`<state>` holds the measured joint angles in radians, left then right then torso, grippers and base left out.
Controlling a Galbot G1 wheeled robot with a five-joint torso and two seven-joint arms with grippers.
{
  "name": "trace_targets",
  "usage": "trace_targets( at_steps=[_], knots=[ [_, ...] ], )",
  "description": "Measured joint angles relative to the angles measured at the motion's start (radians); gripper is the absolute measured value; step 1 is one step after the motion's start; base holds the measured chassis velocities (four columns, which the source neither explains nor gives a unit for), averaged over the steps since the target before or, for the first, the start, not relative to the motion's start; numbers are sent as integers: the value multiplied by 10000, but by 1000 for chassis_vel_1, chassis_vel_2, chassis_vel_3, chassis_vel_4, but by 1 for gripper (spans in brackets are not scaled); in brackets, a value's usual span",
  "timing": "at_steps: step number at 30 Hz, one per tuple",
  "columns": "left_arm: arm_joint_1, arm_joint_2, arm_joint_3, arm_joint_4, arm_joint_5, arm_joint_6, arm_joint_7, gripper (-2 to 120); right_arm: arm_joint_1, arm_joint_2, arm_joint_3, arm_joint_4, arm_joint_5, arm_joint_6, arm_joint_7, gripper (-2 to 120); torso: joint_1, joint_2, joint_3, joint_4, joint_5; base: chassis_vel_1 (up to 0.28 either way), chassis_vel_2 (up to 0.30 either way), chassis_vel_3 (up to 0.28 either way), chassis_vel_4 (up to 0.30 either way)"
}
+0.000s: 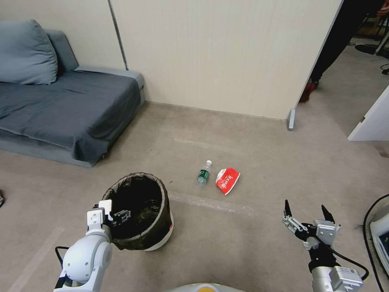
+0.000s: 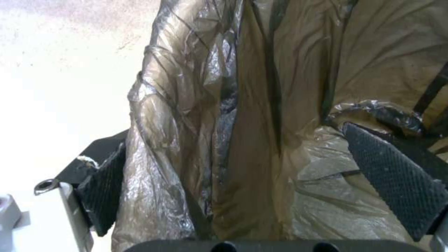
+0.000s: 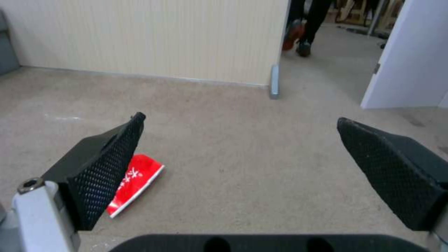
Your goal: Pick up the trash bin, then pick up the garbage from the floor and place it into the trash bin.
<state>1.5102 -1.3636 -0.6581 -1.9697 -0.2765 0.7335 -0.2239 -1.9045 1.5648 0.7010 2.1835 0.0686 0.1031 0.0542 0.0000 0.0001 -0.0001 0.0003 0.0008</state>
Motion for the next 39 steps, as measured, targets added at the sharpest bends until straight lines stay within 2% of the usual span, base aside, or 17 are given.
trace_targets(
  at_steps=[4,9,10,12,14,16,18,20,23,28,30,32,34,39],
  knots=[
    [16,-14,1,16,8,-2,0,100,6,1,1,-8,10,3,6,100,0,0,0,-1,-1,0,0,0,0],
    [29,-31,1,16,10,-3,-3,91,12,1,4,-23,18,7,8,100,0,0,0,-2,-1,0,0,0,0],
    [32,-34,1,17,11,-3,-9,85,13,1,4,-27,21,7,8,100,0,0,0,-1,-2,0,0,0,0],
    [33,-36,1,16,11,-4,-15,84,15,0,4,-30,21,7,8,100,-1,0,0,-1,-1,0,0,0,0],
    [46,-52,-2,16,12,-5,-34,75,19,-1,4,-41,25,10,9,100,0,1,0,-1,-1,0,0,0,0],
    [50,-58,-3,16,12,-5,-39,73,20,-2,2,-45,26,10,8,100,0,0,0,-1,-1,0,0,0,0],
    [61,-75,-4,2,12,-6,-65,64,23,-1,-7,-62,26,10,8,100,0,0,0,-2,-4,0,0,0,0],
    [64,-80,-4,-12,12,-6,-74,61,25,0,-8,-70,26,11,8,100,-1,0,0,-3,-7,0,0,0,0],
    [80,-80,3,-67,12,-6,-113,50,29,0,-9,-78,26,14,8,100,0,-1,1,-4,-12,0,0,0,0],
    [103,-68,4,-110,7,-5,-159,40,32,-1,-18,-97,29,32,9,100,1,-1,1,-5,-13,0,0,0,0],
    [126,-68,6,-141,-9,-3,-172,33,32,-11,-35,-107,29,35,9,100,0,-1,1,-6,-13,0,0,0,0],
    [132,-70,6,-150,-11,-3,-176,32,32,-13,-39,-109,29,35,9,100,1,-1,1,-6,-13,0,0,0,0],
    [152,-85,14,-191,-13,-2,-206,24,32,-30,-56,-124,30,36,6,100,0,0,1,-6,-9,0,0,0,0],
    [201,-101,30,-283,7,2,-261,19,29,-61,-79,-159,30,36,3,100,1,0,1,-5,-10,0,0,0,0]
  ],
)
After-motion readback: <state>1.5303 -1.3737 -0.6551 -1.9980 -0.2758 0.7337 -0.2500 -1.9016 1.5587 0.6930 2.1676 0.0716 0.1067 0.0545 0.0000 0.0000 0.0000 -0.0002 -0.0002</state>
